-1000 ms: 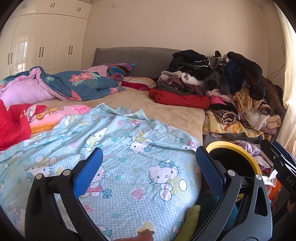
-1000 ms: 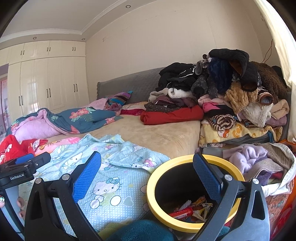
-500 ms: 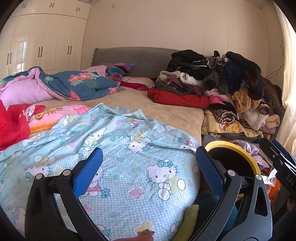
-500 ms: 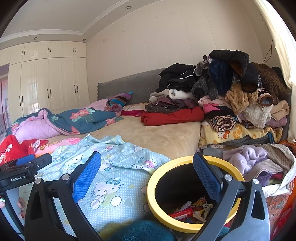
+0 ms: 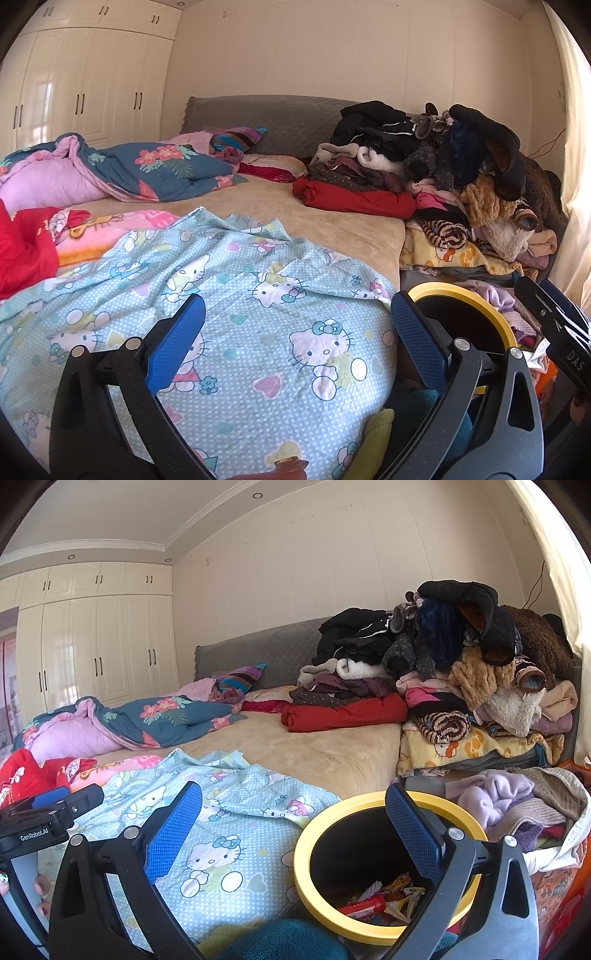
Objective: Collect trash
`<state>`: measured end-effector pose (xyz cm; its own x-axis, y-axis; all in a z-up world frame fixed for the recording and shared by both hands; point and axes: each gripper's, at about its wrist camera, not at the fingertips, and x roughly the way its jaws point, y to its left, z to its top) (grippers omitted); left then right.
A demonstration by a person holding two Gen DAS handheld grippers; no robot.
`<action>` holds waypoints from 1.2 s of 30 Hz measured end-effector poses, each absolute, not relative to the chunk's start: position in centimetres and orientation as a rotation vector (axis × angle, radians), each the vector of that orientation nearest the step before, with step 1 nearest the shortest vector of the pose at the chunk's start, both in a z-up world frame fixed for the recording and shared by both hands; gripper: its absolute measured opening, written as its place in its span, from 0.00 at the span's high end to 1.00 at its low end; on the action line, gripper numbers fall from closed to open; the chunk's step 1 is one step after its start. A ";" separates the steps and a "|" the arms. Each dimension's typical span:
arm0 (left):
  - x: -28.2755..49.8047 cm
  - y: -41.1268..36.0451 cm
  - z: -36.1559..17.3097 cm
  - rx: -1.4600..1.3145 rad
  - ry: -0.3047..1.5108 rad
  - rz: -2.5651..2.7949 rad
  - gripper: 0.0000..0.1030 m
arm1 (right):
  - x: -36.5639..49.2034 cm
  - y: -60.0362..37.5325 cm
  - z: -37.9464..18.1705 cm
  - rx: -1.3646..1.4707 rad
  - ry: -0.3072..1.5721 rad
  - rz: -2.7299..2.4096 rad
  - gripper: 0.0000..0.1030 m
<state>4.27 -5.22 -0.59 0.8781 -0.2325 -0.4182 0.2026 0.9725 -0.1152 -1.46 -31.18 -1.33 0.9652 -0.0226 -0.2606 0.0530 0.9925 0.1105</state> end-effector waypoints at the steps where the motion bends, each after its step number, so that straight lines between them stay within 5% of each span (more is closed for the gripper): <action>1: 4.3 -5.4 -0.5 -0.069 0.444 -0.226 0.11 | -1.4 -31.1 -1.3 0.117 0.262 -0.039 0.06; 28: 4.2 -6.0 -0.4 -0.069 0.443 -0.210 0.11 | -1.4 -30.9 -1.1 0.113 0.266 -0.036 0.06; 36: 5.4 0.8 -1.9 -0.200 0.527 -0.048 0.11 | 2.7 -24.6 -0.3 0.048 0.367 0.197 0.06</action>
